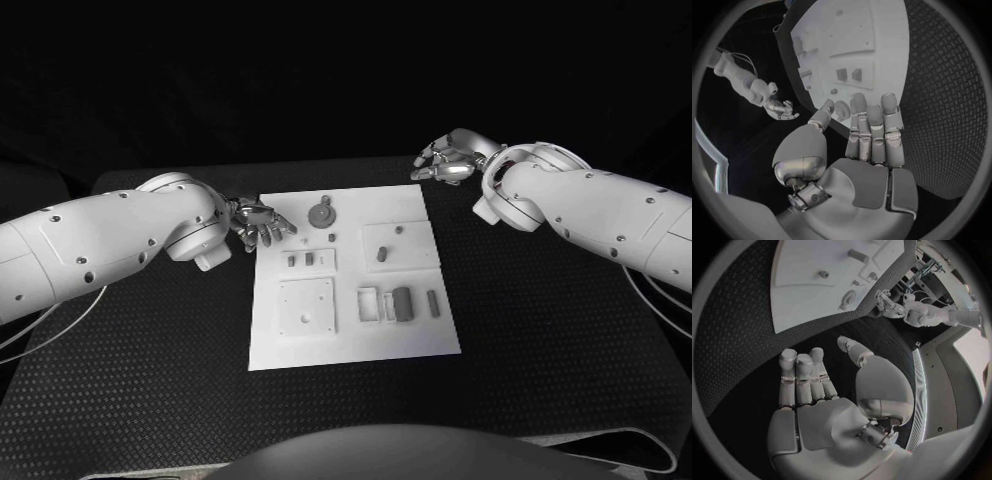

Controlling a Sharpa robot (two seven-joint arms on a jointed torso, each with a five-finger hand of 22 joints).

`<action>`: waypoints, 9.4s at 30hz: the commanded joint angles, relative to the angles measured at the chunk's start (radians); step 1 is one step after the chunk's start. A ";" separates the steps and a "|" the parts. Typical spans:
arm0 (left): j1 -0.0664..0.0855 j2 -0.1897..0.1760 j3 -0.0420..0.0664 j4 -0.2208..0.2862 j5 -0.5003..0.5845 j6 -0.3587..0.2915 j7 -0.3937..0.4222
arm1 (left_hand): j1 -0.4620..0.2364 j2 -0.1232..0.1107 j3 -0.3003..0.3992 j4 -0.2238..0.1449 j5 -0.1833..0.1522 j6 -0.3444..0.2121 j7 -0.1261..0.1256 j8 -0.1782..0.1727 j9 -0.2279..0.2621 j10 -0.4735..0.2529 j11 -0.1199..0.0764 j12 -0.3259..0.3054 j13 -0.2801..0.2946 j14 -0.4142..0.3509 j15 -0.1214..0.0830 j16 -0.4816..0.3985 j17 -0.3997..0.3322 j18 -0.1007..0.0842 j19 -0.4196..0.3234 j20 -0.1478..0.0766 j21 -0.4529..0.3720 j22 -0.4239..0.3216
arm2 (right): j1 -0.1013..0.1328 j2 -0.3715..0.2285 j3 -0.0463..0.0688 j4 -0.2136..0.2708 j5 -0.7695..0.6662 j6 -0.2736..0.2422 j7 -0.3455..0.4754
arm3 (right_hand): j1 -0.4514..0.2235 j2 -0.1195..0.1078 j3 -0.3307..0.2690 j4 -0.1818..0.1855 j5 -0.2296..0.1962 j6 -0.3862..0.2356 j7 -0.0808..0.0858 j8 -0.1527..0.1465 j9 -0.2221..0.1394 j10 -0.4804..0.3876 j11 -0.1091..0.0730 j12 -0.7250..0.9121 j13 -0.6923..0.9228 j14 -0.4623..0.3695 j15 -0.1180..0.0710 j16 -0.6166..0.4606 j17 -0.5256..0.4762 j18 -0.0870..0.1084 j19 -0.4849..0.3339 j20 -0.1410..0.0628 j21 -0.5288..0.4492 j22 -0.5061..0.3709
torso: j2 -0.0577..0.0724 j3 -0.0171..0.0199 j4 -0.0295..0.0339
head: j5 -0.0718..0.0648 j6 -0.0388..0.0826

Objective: Assemble the parts on the task board

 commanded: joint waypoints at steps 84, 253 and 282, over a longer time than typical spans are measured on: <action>-0.076 0.264 -0.102 -0.234 -0.645 -0.330 0.541 | 0.429 -0.116 0.111 -0.002 0.001 -0.060 0.057 -0.071 -0.163 -0.072 0.117 -0.468 -0.233 0.070 0.107 0.085 0.084 0.135 0.111 0.107 0.045 0.063 | -0.005 0.014 0.000 0.007 0.012 0.013 0.017 | -0.007 0.011 -0.002 0.002 0.003 -0.010 0.016 0.005 -0.003 -0.008 0.003 0.007 -0.004 -0.006 0.000 -0.001 -0.002 0.053 0.000 -0.004 -0.004 -0.001 | 0.001 0.0018 -0.0016 | -0.009 0.019; -0.084 0.107 -0.023 -0.140 -0.605 -0.261 0.509 | 0.428 0.004 0.222 -0.001 0.001 0.023 0.029 -0.037 -0.174 0.106 0.059 -0.480 -0.196 0.174 0.050 0.099 0.083 0.132 0.186 0.056 0.122 0.059 | -0.005 -0.004 0.001 0.016 0.012 0.017 0.017 | -0.010 0.010 -0.004 -0.001 0.003 -0.012 0.016 0.007 -0.006 -0.008 0.004 0.010 -0.007 -0.006 0.000 -0.001 -0.003 0.053 -0.001 -0.004 -0.005 0.000 | 0.000 -0.0001 0.0006 | -0.011 0.006; -0.085 0.116 -0.038 -0.150 -0.615 -0.242 0.507 | 0.428 0.004 0.225 -0.002 0.002 0.023 0.029 -0.036 -0.174 0.109 0.058 -0.482 -0.194 0.174 0.049 0.096 0.083 0.131 0.185 0.055 0.121 0.059 | -0.005 -0.004 0.001 0.016 0.012 0.018 0.018 | -0.010 0.010 -0.004 -0.002 0.003 -0.012 0.016 0.007 -0.007 -0.009 0.004 0.010 -0.008 -0.006 0.000 -0.001 -0.003 0.053 -0.001 -0.004 -0.005 0.000 | 0.000 0.0009 0.0005 | -0.011 0.003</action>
